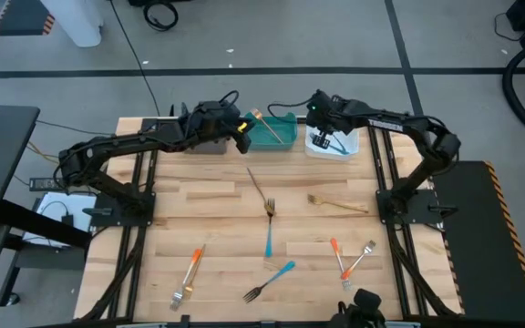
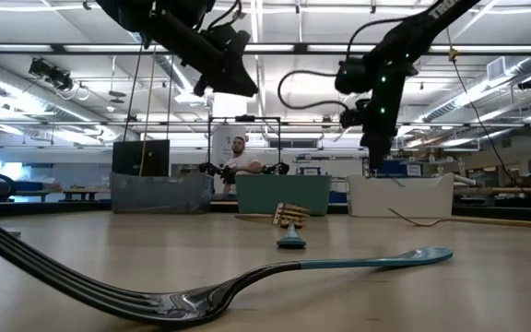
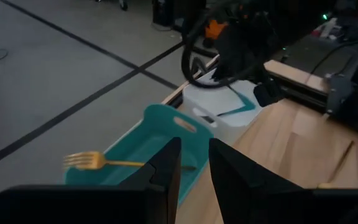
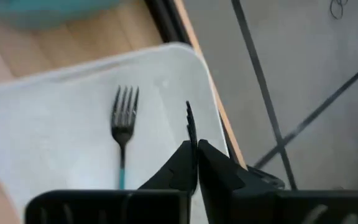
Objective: Sort silverware by color (type)
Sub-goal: Put the top left blue fork into the white bin, then put the top right gold fork into the green bin
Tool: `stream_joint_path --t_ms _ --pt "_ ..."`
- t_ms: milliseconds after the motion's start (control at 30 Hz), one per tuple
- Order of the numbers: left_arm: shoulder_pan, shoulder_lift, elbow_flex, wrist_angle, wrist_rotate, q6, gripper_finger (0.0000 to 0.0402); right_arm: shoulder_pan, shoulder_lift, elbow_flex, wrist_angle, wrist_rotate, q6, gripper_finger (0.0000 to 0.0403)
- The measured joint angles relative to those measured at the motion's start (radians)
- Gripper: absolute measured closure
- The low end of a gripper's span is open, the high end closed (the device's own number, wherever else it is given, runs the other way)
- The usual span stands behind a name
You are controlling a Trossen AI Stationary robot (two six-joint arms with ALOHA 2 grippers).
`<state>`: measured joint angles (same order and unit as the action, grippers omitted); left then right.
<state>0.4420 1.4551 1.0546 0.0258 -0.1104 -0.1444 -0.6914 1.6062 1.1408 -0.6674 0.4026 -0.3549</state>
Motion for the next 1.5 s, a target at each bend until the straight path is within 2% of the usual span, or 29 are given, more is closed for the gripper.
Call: stream_joint_path --t_ms 267,533,967,1133,1300,1500 --pt "0.022 0.000 0.000 -0.025 0.000 0.000 0.0311 0.005 0.043 0.000 -0.022 0.026 0.020 0.0329" --pt "0.022 0.000 0.000 -0.024 0.000 0.001 0.0311 0.010 -0.049 0.000 -0.043 0.051 0.123 0.0322" --pt "0.022 0.000 0.000 -0.023 0.000 0.000 0.0311 0.082 -0.264 0.000 -0.163 -0.075 0.344 0.0321" --pt "0.019 0.000 0.000 -0.024 0.000 0.000 0.0311 0.106 -0.293 0.000 -0.167 -0.166 0.407 0.0321" --pt "0.018 -0.005 0.000 -0.030 0.000 -0.009 0.0311 0.135 -0.298 0.000 -0.187 -0.208 0.442 0.0321" --pt "0.014 -0.070 0.000 -0.160 0.000 -0.034 0.0311 0.160 -0.297 0.000 -0.331 -0.315 0.509 0.0321"
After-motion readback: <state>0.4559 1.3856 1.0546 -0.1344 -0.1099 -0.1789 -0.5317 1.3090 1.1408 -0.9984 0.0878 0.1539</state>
